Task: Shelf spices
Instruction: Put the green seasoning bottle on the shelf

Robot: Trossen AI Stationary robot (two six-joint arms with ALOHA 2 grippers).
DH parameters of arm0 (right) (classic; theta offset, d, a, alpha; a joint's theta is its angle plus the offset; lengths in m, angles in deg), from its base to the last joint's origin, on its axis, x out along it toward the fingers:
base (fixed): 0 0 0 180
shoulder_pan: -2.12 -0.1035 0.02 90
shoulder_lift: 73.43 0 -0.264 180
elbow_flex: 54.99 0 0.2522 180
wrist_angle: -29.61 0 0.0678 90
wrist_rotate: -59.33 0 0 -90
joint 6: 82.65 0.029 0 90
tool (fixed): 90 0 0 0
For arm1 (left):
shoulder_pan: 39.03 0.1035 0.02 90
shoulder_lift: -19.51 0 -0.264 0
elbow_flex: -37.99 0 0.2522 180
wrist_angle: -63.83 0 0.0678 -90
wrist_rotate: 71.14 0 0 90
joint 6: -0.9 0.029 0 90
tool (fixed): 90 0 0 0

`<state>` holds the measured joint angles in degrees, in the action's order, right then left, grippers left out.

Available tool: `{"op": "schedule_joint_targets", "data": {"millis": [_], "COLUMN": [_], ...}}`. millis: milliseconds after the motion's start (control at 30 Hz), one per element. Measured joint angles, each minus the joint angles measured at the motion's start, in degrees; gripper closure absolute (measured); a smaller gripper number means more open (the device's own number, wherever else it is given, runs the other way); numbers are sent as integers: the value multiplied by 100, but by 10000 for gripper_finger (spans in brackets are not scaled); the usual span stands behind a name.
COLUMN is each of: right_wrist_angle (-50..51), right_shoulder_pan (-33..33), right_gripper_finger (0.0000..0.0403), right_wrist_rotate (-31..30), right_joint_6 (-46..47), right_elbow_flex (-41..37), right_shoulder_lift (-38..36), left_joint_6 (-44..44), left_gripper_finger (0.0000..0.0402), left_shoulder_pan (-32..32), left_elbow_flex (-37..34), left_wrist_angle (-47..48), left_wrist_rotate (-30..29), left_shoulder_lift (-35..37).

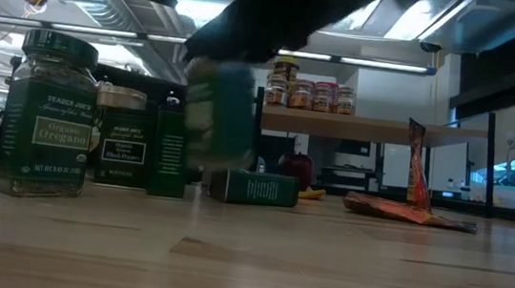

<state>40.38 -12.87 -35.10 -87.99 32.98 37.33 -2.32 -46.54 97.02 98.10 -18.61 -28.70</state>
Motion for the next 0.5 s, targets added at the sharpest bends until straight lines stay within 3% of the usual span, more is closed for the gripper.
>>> {"op": "schedule_joint_targets", "data": {"millis": [200, 500], "right_wrist_angle": [1287, 2663], "right_shoulder_pan": [0, 4], "right_gripper_finger": [200, 200], "right_wrist_rotate": [-552, -1955], "right_joint_6": [-78, 42], "right_elbow_flex": [1, -122], "right_shoulder_lift": [-934, -2529], "left_joint_6": [-3, -3], "left_gripper_finger": [153, 153], "left_shoulder_pan": [0, 0], "left_elbow_flex": [0, 0], "left_wrist_angle": [2, 37], "left_wrist_rotate": [0, 2], "left_shoulder_lift": [0, 0]}}
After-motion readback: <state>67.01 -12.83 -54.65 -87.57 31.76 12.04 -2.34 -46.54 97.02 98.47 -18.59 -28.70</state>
